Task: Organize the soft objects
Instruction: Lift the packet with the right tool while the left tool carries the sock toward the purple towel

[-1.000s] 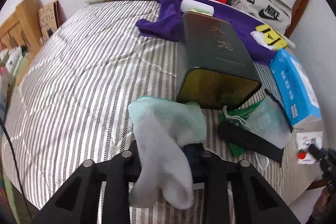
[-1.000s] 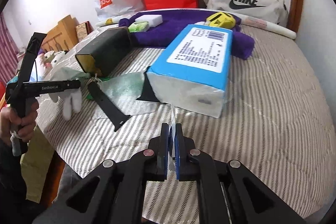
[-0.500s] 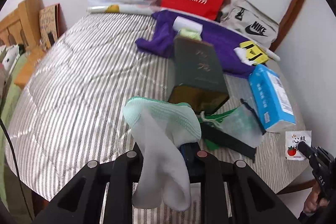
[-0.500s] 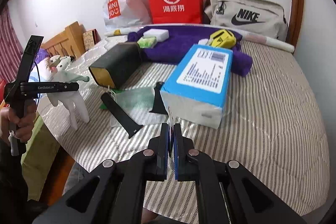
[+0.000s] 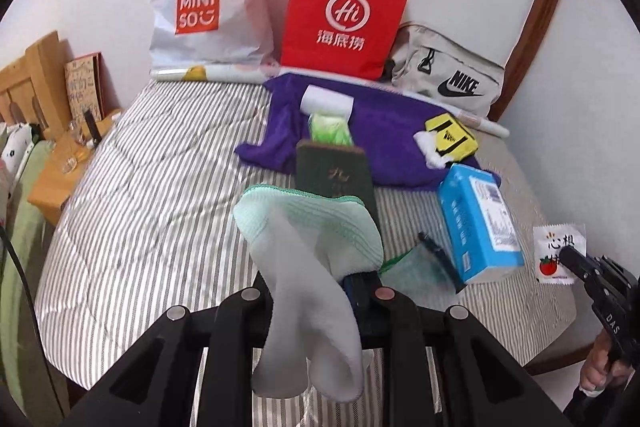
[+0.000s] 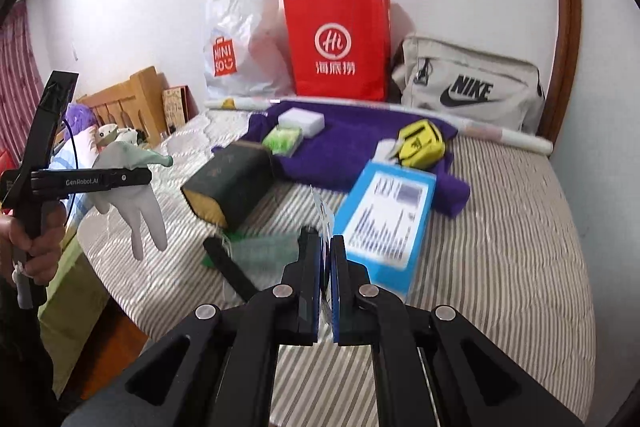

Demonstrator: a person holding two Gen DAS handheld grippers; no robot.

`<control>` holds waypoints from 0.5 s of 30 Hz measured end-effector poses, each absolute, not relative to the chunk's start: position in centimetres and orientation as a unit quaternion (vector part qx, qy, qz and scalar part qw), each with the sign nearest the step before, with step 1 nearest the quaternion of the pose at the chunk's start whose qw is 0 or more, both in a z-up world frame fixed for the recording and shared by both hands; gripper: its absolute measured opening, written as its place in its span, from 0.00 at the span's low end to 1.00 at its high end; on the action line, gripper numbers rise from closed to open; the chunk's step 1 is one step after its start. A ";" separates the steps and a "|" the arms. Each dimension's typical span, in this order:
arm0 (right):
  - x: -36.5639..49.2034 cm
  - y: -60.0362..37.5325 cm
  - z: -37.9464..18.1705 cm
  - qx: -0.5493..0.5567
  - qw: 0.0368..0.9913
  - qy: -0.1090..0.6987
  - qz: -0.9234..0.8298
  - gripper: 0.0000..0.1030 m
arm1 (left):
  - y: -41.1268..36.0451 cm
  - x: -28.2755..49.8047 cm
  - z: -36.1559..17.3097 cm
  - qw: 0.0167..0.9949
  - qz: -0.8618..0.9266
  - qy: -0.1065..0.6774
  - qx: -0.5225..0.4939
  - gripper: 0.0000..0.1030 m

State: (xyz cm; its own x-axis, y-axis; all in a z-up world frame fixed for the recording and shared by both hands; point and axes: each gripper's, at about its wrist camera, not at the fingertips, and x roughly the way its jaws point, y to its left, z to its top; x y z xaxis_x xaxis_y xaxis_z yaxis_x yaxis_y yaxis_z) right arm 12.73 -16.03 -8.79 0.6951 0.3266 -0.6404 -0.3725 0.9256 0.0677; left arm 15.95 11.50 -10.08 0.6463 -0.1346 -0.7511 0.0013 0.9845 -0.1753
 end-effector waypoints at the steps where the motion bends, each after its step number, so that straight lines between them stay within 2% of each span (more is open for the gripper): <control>1: 13.0 -16.0 -8.6 -0.033 0.921 0.339 0.190 0.04 | 11.3 16.2 -9.7 0.905 -0.038 0.417 -0.077 0.20; 15: 19.3 -16.2 -6.5 -0.005 0.924 0.327 0.198 0.04 | 10.7 22.1 -7.9 0.901 -0.065 0.419 -0.094 0.20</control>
State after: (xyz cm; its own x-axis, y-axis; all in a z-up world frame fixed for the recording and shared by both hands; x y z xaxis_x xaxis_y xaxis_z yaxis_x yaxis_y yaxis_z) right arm 19.26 -16.24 -6.48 0.7073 0.3619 -0.6072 -0.3690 0.9217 0.1195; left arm 22.12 10.71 -7.92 0.6408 -0.1959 -0.7423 0.0388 0.9739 -0.2236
